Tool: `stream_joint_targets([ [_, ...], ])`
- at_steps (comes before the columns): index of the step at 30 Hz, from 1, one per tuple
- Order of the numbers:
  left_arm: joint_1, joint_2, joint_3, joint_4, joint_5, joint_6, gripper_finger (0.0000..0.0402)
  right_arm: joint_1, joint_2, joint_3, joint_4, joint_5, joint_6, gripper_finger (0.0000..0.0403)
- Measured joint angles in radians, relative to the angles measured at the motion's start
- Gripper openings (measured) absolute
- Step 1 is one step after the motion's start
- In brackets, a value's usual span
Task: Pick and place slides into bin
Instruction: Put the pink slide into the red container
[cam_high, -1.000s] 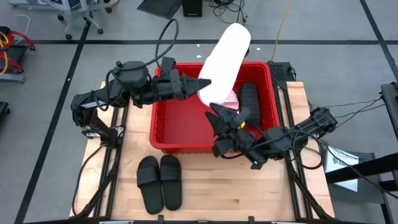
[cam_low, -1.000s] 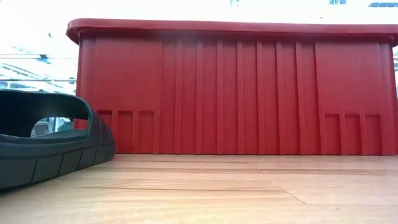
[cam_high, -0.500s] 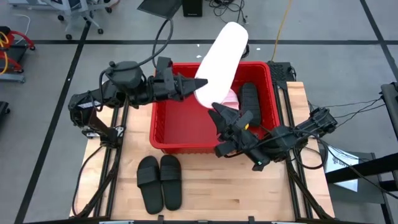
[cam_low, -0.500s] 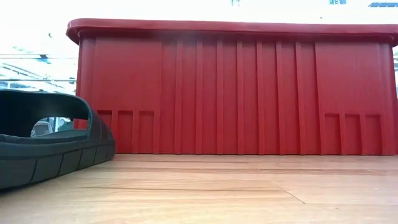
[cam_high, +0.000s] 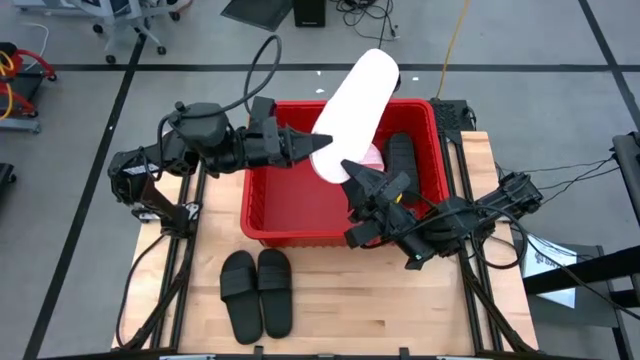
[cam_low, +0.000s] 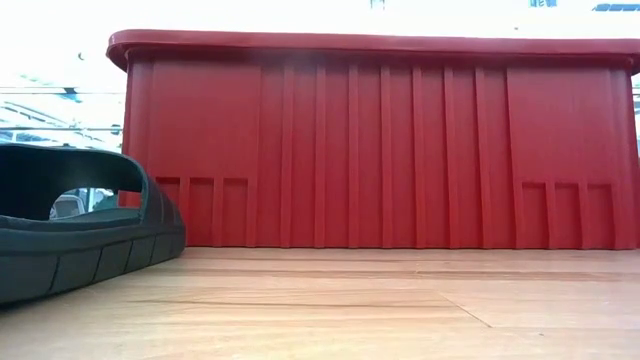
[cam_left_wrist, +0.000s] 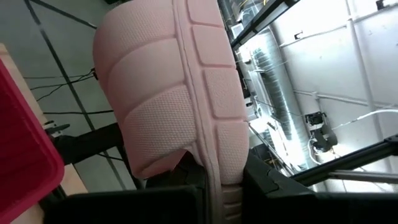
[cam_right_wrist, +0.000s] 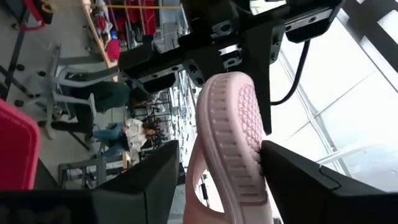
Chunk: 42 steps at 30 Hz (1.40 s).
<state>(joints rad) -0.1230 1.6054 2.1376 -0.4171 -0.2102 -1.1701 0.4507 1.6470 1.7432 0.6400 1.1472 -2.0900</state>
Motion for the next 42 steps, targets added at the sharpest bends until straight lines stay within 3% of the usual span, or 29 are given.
stream_joint_targets([
  [5,0.0,0.001,0.0,-0.001,0.005,0.009,0.0038,-0.001,0.0,0.0,0.0,-0.012,0.073,0.0182],
  [13,0.002,0.003,0.0,-0.02,0.012,0.051,0.0038,-0.004,-0.001,0.001,0.003,0.019,0.197,0.0038],
  [20,0.019,-0.005,-0.001,-0.033,0.062,0.179,0.0058,-0.004,-0.001,0.001,0.0,0.023,0.333,0.0036],
  [34,0.036,-0.013,-0.001,-0.056,0.319,0.422,0.0228,-0.008,0.0,0.0,0.156,0.064,0.479,0.0035],
  [42,0.061,-0.077,0.001,-0.195,0.301,0.56,0.0259,-0.006,-0.016,-0.001,0.156,0.108,0.582,0.0035],
])
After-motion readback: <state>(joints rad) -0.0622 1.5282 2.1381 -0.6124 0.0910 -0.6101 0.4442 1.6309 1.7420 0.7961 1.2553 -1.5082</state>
